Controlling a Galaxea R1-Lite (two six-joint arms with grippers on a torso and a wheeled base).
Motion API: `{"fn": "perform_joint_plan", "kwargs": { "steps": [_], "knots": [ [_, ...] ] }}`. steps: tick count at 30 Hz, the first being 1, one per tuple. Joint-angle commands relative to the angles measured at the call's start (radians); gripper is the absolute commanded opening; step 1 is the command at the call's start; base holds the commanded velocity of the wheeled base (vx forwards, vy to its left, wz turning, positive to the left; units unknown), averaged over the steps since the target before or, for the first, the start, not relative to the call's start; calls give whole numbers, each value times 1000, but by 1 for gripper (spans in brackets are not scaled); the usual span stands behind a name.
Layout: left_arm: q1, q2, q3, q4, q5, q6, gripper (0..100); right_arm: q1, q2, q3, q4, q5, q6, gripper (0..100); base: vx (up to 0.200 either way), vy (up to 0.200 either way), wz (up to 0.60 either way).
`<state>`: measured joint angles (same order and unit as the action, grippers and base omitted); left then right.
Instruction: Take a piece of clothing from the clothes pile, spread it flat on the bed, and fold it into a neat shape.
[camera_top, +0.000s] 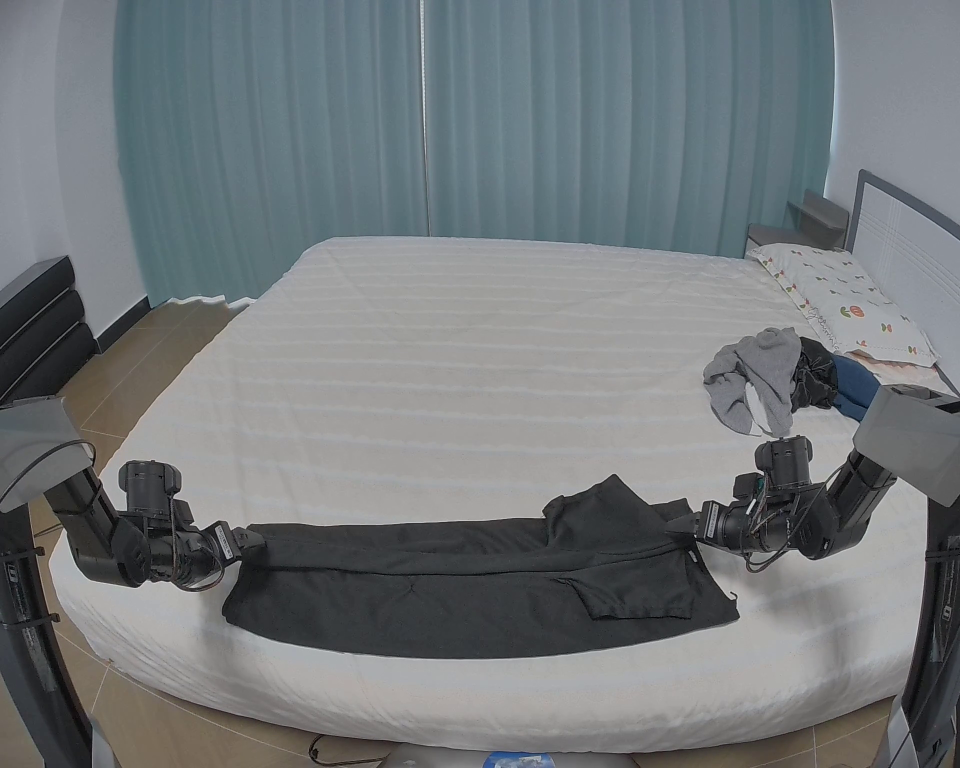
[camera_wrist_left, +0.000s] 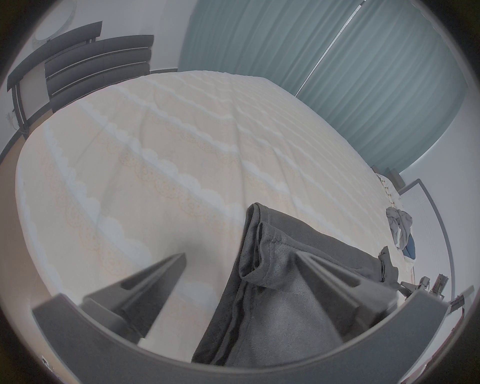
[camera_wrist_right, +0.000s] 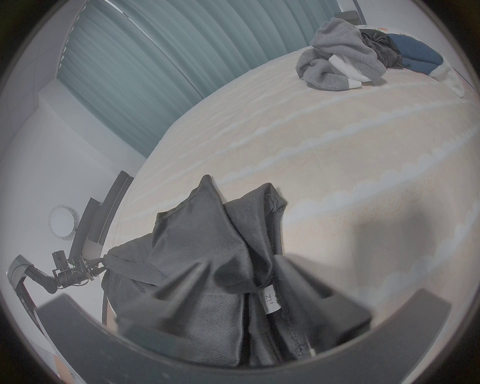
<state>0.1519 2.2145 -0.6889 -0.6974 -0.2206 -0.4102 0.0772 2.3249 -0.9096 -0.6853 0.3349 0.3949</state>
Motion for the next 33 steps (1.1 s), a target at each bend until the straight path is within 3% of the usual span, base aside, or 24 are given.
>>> {"fn": "perform_joint_plan", "kwargs": {
  "steps": [1,5,13,26,33],
  "knots": [
    [3,-12,-6,-1,0,-7,100,-7,-19,-12,-3,3,10,100,0,0,0],
    [18,-33,-15,3,-2,-16,100,-8,-47,-17,-3,7,64,100,0,0,0],
    [20,-25,-115,13,-52,-205,100,3,-32,-57,-2,6,256,100,0,0,0],
    [-8,28,-89,12,-52,-231,100,10,-52,-51,10,3,479,100,0,0,0],
    [-2,-95,14,9,-54,-315,100,33,-153,47,21,-8,502,100,0,0,0]
  ]
}}
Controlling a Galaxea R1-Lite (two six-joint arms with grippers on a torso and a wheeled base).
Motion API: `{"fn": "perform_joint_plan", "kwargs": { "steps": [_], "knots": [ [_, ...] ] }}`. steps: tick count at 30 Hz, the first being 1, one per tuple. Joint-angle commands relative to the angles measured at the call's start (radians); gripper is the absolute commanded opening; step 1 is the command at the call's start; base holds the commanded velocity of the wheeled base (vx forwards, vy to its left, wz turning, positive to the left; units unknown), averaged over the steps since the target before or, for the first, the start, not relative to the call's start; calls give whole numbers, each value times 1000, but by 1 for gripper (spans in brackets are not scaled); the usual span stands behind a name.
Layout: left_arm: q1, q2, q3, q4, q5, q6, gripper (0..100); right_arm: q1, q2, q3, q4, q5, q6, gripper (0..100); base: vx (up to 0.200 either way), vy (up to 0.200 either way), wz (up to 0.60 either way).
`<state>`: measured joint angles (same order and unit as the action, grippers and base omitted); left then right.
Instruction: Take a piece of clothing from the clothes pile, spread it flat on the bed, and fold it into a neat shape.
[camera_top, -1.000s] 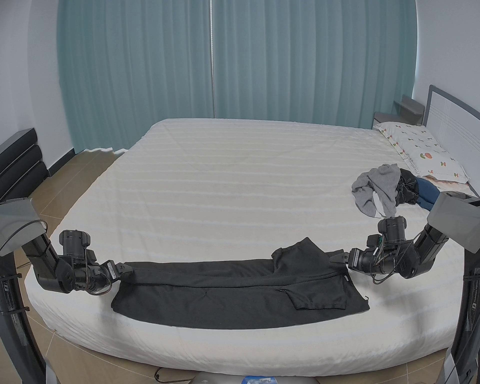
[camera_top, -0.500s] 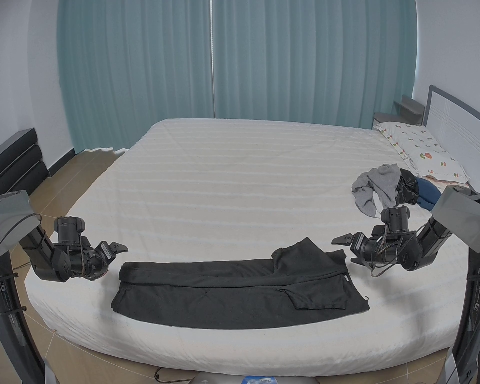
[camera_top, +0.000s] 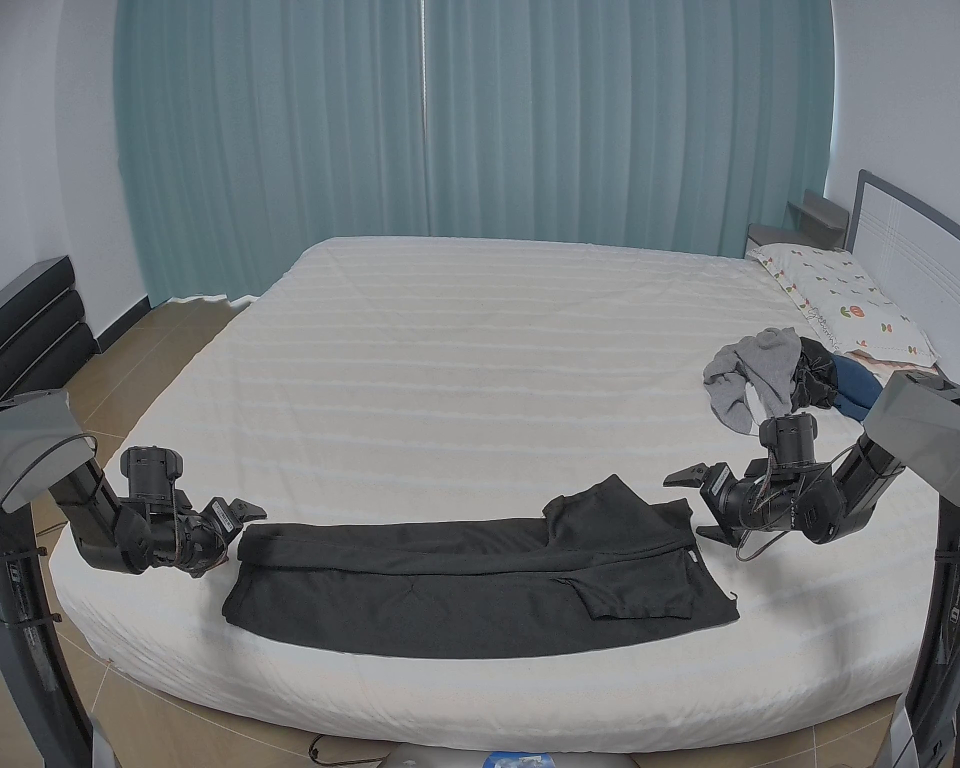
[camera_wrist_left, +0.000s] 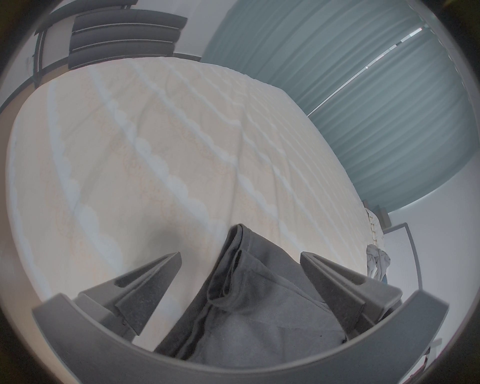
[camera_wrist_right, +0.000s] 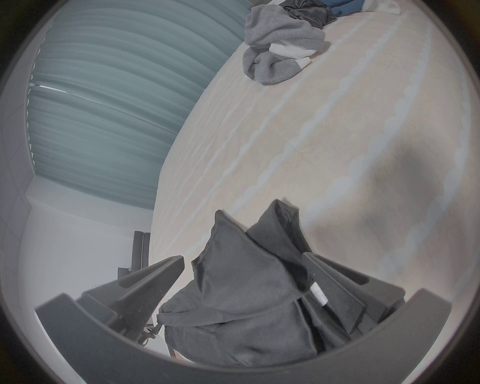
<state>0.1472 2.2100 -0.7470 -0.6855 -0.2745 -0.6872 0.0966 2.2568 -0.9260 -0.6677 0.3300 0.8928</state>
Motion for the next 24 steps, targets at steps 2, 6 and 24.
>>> {"fn": "perform_joint_plan", "kwargs": {
  "steps": [2,6,24],
  "knots": [
    [0,-116,115,-6,-5,-44,100,17,-114,101,0,-3,6,100,0,0,0],
    [-3,-151,201,-11,-12,-46,100,52,-169,202,-10,-17,12,100,-150,0,0],
    [-100,-23,235,-157,95,-55,100,101,-91,332,-202,-140,132,100,-67,0,0]
  ]
}}
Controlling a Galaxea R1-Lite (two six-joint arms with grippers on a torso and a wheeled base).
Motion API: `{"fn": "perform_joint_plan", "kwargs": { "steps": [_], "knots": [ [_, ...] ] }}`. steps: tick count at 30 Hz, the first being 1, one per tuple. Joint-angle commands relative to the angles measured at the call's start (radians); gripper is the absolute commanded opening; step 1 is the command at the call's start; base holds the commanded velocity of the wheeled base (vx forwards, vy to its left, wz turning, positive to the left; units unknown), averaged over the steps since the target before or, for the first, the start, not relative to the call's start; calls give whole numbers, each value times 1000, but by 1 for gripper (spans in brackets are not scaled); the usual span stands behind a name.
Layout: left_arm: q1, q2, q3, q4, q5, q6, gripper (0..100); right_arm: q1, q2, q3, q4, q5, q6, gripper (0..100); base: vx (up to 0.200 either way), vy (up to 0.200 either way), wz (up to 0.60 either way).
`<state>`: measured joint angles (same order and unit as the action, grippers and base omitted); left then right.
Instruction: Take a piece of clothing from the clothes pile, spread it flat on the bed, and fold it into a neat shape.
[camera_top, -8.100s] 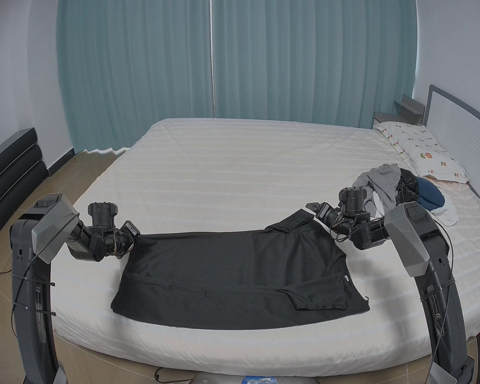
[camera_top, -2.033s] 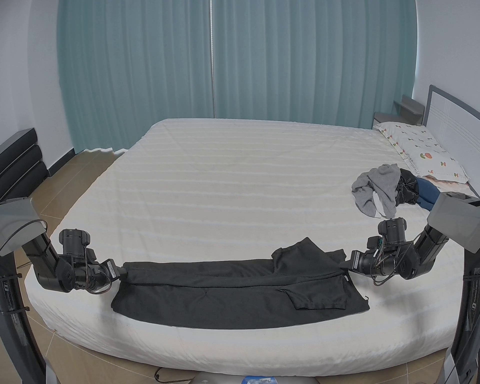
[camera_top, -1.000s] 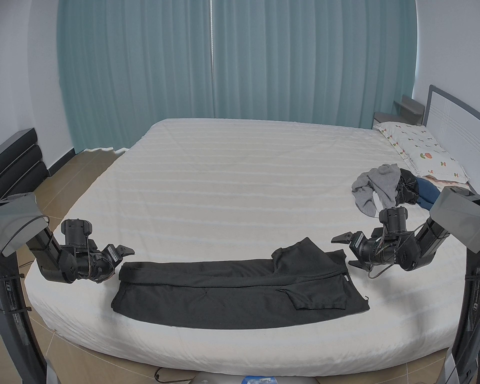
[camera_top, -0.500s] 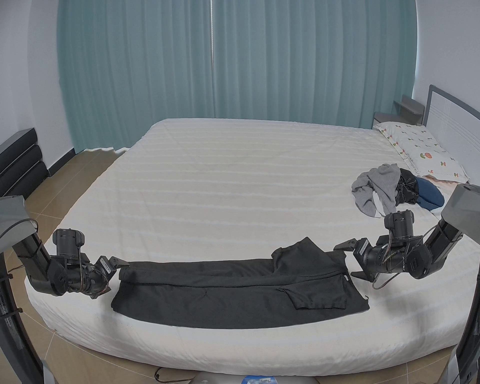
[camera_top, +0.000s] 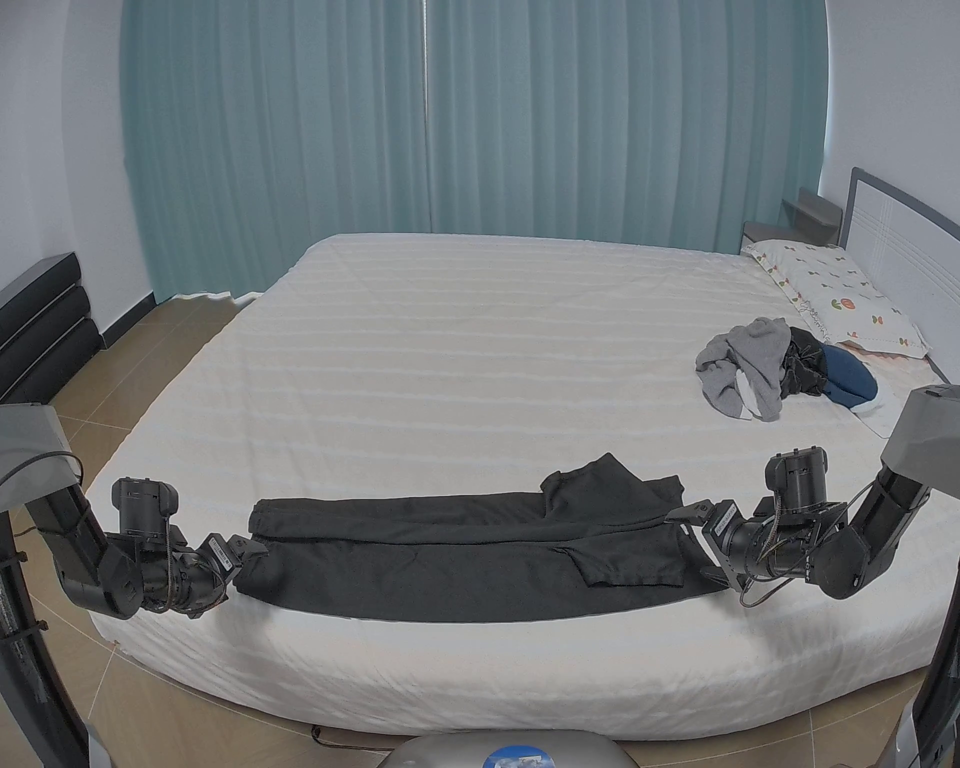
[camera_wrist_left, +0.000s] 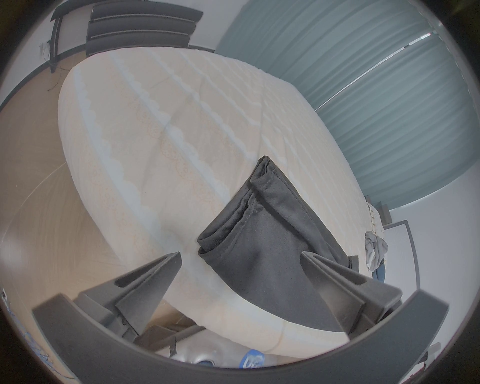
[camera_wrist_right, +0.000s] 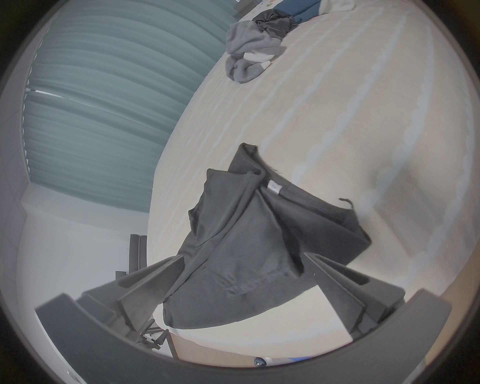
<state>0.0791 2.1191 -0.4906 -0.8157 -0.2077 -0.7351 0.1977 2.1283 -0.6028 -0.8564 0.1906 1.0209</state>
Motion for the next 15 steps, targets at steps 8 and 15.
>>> {"fn": "perform_joint_plan", "kwargs": {
  "steps": [8,15],
  "knots": [
    [-67,134,-101,-43,109,-9,100,20,38,26,-13,-7,4,100,0,0,0],
    [-67,133,-100,-45,116,-23,0,29,39,43,-6,-36,1,100,0,0,0]
  ]
}}
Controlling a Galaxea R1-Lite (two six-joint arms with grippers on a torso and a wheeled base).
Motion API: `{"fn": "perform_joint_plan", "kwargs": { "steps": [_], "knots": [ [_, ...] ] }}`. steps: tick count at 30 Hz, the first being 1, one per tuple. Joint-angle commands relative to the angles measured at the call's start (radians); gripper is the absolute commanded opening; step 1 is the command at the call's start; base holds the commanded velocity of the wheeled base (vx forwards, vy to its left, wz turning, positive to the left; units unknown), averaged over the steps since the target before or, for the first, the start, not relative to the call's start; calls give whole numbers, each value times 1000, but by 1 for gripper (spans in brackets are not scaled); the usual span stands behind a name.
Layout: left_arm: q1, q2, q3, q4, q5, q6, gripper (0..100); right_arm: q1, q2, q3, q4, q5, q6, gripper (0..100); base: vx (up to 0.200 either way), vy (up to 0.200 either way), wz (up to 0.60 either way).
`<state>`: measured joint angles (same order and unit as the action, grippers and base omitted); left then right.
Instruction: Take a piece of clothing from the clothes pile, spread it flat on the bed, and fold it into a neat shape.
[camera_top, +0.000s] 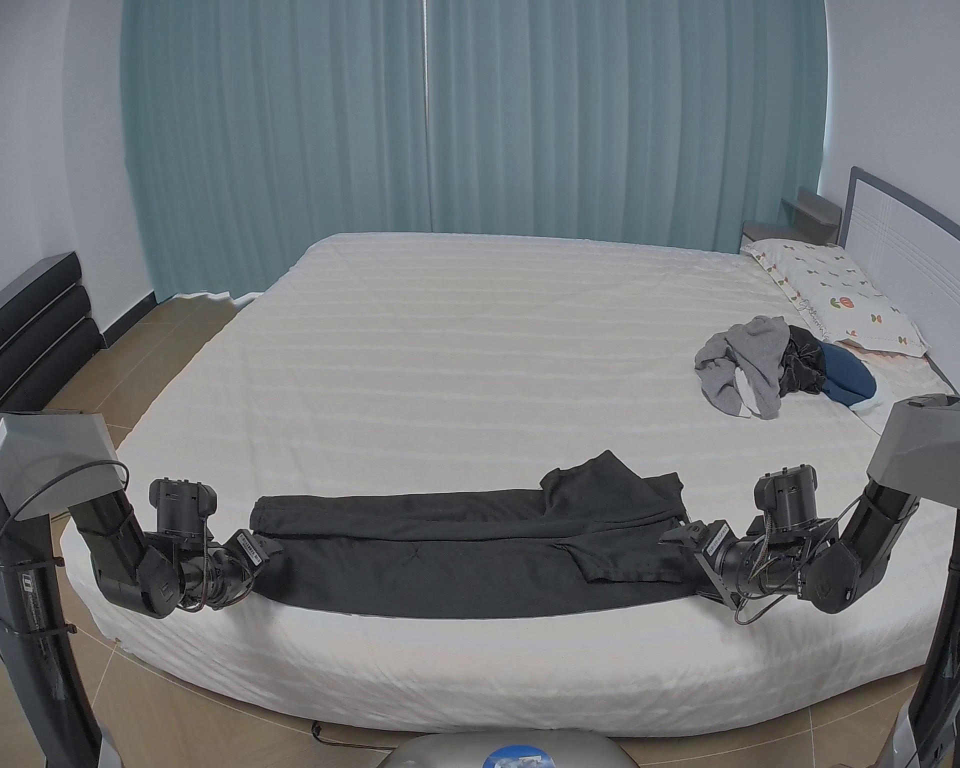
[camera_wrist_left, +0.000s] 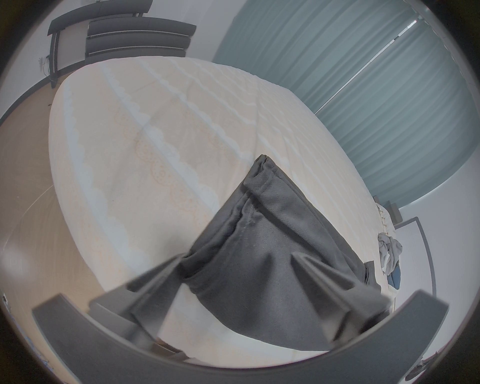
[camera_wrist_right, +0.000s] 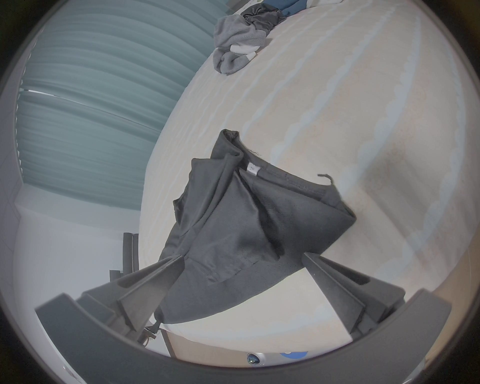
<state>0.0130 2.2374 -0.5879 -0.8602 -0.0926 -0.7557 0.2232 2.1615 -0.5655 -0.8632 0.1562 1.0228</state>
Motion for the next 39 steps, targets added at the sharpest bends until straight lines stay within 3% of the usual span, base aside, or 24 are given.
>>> {"fn": "perform_joint_plan", "kwargs": {
  "steps": [1,8,17,30,38,39],
  "knots": [
    [-1,10,-4,-10,1,-47,0,13,32,-2,6,-18,-1,100,0,0,0],
    [5,8,2,-23,-1,-73,0,47,55,-1,9,-113,-9,100,0,0,0],
    [5,8,5,-23,-1,-74,0,56,-51,24,47,-119,-13,100,0,0,0],
    [5,8,8,-23,-3,-73,0,71,78,-48,41,-130,0,100,0,0,0],
    [5,8,6,-23,-4,-73,0,76,123,-119,36,-162,63,100,0,0,0],
    [5,8,6,-23,-4,-73,0,77,123,-117,36,-170,63,0,0,0,0]
  ]
}}
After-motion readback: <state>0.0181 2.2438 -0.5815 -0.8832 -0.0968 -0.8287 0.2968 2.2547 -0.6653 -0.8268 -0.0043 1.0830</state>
